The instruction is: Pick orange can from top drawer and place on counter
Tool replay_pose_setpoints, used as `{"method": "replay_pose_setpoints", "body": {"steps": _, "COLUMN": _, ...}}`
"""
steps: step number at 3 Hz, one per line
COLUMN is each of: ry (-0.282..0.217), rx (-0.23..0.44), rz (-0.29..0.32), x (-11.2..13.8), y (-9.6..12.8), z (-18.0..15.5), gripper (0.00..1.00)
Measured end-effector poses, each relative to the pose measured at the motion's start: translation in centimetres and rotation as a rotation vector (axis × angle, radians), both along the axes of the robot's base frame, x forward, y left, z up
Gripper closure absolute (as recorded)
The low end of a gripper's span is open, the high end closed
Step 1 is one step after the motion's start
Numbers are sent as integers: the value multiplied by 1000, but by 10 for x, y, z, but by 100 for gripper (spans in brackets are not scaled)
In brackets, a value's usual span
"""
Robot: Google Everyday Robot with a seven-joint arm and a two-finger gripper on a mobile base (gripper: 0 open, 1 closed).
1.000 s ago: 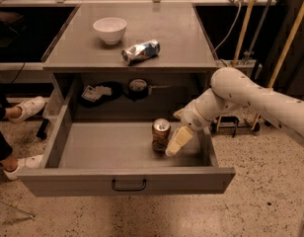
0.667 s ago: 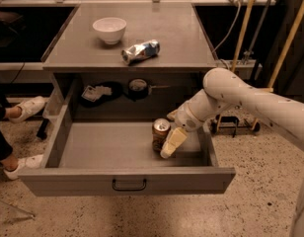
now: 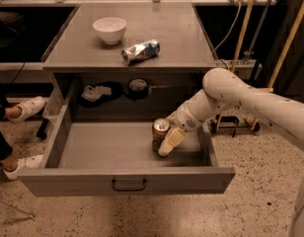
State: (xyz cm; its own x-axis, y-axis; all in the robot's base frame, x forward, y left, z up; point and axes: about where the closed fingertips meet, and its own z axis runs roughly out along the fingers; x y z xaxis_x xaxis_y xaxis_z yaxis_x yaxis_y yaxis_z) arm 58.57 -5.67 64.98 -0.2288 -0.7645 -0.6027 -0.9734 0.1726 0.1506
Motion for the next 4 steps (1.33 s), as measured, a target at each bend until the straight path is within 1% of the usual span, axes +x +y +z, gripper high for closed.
{"method": "replay_pose_setpoints", "body": {"steps": 2, "ry": 0, "rx": 0, "rz": 0, "x": 0, "y": 0, "z": 0, "gripper": 65}}
{"method": "replay_pose_setpoints", "body": {"steps": 3, "ry": 28, "rx": -12, "rz": -5, "x": 11, "y": 0, "z": 8, "gripper": 89}}
{"method": "replay_pose_setpoints", "body": {"steps": 4, "ry": -25, "rx": -50, "rz": -24, "x": 38, "y": 2, "z": 53, "gripper": 100}}
